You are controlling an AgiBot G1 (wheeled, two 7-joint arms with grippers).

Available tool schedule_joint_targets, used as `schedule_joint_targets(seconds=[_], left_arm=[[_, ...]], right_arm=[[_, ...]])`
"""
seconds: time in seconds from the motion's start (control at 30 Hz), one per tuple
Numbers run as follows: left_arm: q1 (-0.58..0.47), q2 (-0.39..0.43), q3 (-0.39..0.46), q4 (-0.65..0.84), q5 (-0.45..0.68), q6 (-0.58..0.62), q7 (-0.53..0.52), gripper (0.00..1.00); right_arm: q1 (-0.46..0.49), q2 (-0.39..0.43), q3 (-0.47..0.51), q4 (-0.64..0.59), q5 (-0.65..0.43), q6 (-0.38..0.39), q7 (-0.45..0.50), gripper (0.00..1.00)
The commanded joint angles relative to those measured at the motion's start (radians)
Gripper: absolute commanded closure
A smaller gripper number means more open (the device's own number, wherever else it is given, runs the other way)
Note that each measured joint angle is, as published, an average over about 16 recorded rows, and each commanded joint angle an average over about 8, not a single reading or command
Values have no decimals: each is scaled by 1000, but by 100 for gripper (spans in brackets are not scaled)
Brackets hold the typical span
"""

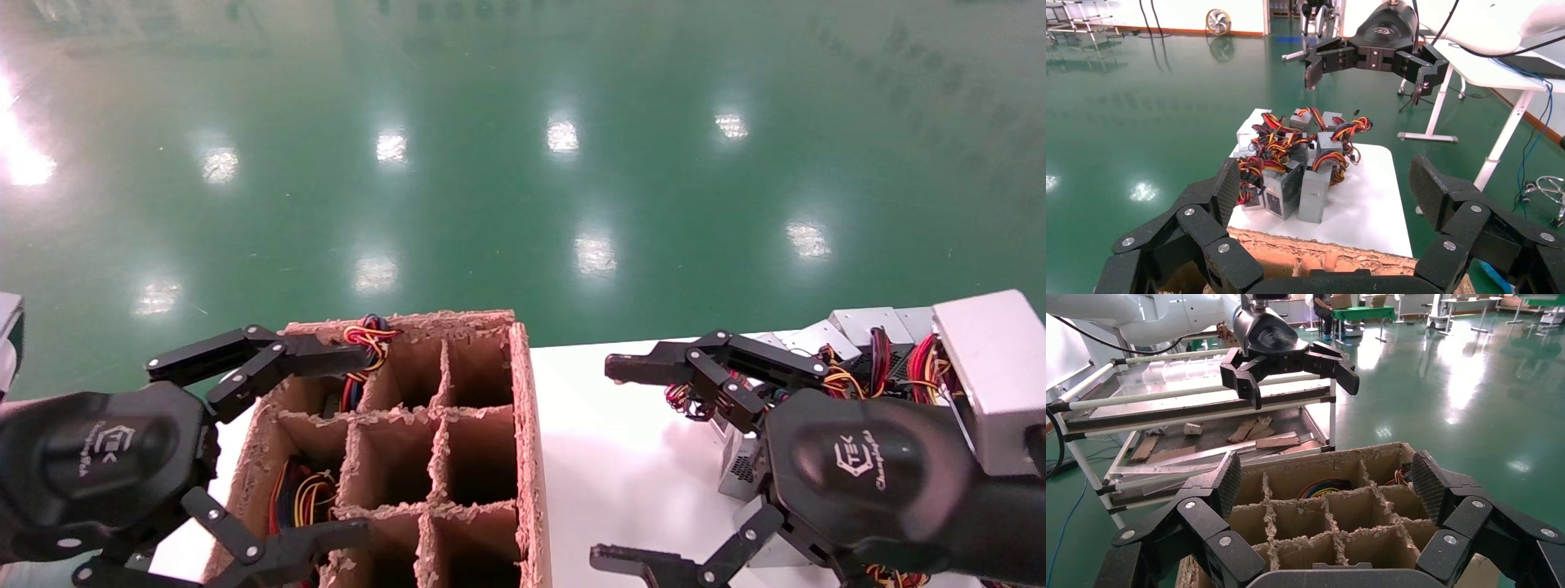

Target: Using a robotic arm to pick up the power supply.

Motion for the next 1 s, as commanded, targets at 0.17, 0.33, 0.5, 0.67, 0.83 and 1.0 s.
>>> schedule_joint_targets(seconds=[0.17, 0.33, 0.5, 0.67, 0.83, 1.0], left_arm=[[0, 0, 0, 0, 0, 0, 0, 0], [0, 0, 0, 0, 0, 0, 0, 0], [0, 0, 0, 0, 0, 0, 0, 0], [0, 0, 0, 0, 0, 0, 0, 0], [0, 0, 0, 0, 0, 0, 0, 0], [0, 0, 0, 0, 0, 0, 0, 0]], right_arm=[[0, 0, 0, 0, 0, 0, 0, 0], [0, 0, 0, 0, 0, 0, 0, 0], [0, 0, 0, 0, 0, 0, 0, 0], [0, 0, 0, 0, 0, 0, 0, 0], [0, 0, 0, 0, 0, 0, 0, 0], [0, 0, 0, 0, 0, 0, 0, 0]])
